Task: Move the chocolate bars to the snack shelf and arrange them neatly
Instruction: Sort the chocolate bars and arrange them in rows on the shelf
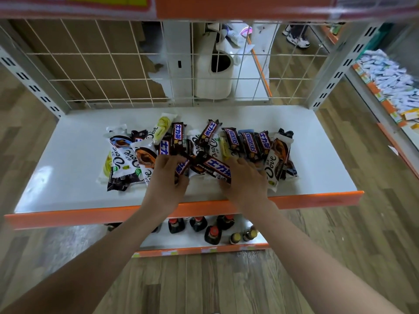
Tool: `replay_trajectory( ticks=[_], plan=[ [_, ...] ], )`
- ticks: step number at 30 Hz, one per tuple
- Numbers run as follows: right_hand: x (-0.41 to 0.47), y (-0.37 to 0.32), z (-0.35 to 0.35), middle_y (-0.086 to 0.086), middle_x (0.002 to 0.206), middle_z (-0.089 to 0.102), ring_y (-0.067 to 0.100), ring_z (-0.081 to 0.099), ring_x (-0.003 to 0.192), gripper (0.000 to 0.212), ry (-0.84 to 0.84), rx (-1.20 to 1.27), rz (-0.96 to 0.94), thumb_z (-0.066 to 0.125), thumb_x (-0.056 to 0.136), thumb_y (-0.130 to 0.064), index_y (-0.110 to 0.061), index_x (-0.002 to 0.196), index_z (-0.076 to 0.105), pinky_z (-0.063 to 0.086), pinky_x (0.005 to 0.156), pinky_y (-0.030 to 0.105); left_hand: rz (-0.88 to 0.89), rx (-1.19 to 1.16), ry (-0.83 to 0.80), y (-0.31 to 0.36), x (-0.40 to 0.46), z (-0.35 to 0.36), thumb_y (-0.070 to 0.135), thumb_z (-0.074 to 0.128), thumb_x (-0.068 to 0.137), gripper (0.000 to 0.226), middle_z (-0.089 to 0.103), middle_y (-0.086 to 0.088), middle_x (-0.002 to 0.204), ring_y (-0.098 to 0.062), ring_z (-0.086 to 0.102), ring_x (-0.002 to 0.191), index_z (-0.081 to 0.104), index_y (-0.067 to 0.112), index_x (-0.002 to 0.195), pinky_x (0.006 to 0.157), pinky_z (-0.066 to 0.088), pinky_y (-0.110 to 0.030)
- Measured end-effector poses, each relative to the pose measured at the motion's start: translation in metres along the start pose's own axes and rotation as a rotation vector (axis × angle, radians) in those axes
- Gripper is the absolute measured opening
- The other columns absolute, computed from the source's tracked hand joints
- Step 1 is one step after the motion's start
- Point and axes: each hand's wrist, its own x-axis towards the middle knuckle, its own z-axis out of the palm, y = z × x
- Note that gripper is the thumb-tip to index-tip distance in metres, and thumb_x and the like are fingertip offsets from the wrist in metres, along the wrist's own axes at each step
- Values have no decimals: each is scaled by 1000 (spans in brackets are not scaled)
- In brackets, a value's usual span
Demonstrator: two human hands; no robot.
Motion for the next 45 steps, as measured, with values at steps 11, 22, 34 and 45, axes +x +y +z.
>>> replay_trajectory(
  ticks=[11, 22, 34, 45],
  plan=[
    [7, 2, -2, -1, 124, 53, 21, 45, 120, 41, 27, -6, -14, 52, 92, -36, -24, 131, 44, 30, 108, 44, 34, 347, -204, 1, 1, -5, -10, 46, 77, 67, 36, -7, 133, -26, 46, 110, 39, 19, 138, 85, 44, -34],
    [10, 0, -1, -1, 125, 53, 23, 44, 124, 41, -20, -31, -6, 59, 89, -27, -23, 128, 47, 25, 110, 51, 231, 692, -209, -2, 10, -12, 44, 55, 87, 43, 46, 8, 125, -17, 37, 120, 47, 33, 128, 91, 27, -31],
    [-16, 8, -46, -6, 119, 55, 19, 45, 118, 43, 150, 32, -117, 65, 85, -32, -28, 126, 54, 29, 97, 37, 355, 481, -125, 36, -11, -54, 30, 77, 72, 34, 66, -3, 99, -28, 59, 98, 67, 13, 101, 82, 40, -42],
    [-78, -10, -126, -6, 116, 59, 21, 50, 113, 42, 163, 63, -166, 68, 81, -29, -30, 122, 58, 37, 90, 42, 354, 422, -112, 105, -54, -118, 35, 72, 76, 37, 62, 2, 106, -22, 52, 105, 63, 21, 109, 87, 33, -38]
  ],
)
